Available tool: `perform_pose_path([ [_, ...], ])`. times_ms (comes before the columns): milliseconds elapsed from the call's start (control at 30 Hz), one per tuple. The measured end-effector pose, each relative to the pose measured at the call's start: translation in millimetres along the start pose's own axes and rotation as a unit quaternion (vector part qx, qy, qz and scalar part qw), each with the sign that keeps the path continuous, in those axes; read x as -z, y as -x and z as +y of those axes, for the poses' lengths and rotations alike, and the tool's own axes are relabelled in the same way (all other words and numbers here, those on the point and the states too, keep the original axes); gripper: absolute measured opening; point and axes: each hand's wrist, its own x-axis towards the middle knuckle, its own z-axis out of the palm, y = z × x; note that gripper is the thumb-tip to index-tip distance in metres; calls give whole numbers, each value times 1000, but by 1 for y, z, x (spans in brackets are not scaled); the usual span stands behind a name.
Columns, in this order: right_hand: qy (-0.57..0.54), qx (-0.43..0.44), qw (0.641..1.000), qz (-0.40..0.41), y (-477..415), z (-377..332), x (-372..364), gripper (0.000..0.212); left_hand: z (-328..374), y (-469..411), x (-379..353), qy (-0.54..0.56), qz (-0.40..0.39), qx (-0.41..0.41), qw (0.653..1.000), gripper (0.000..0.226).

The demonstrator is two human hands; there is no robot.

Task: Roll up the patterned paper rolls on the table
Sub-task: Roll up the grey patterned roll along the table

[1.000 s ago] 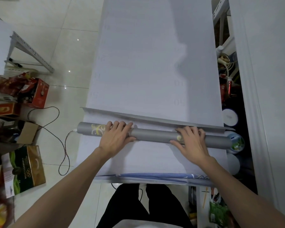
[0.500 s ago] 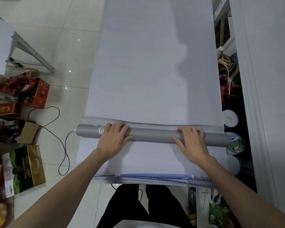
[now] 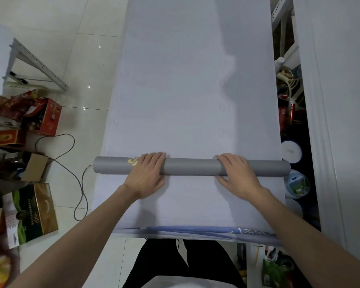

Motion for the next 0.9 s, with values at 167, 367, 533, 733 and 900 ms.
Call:
perform_pose_path([
  [167, 77, -44, 993, -77, -33, -15, 7, 52, 9, -29, 9, -34, -82, 59, 994, 49],
  [367, 121, -48, 988, -80, -53, -32, 26, 33, -2, -37, 38, -39, -60, 90, 993, 36],
  [533, 106, -68, 992, -13, -43, -82, 62, 24, -25, -15, 95, -67, -32, 59, 995, 27],
  [733, 63, -150, 986, 40, -2, -139, 107, 24, -34, -3, 165, -92, 11, -35, 995, 28],
  [900, 61, -260, 957, 111, 71, -137, 131, 23, 17, -32, 200, -95, 34, -160, 982, 30],
])
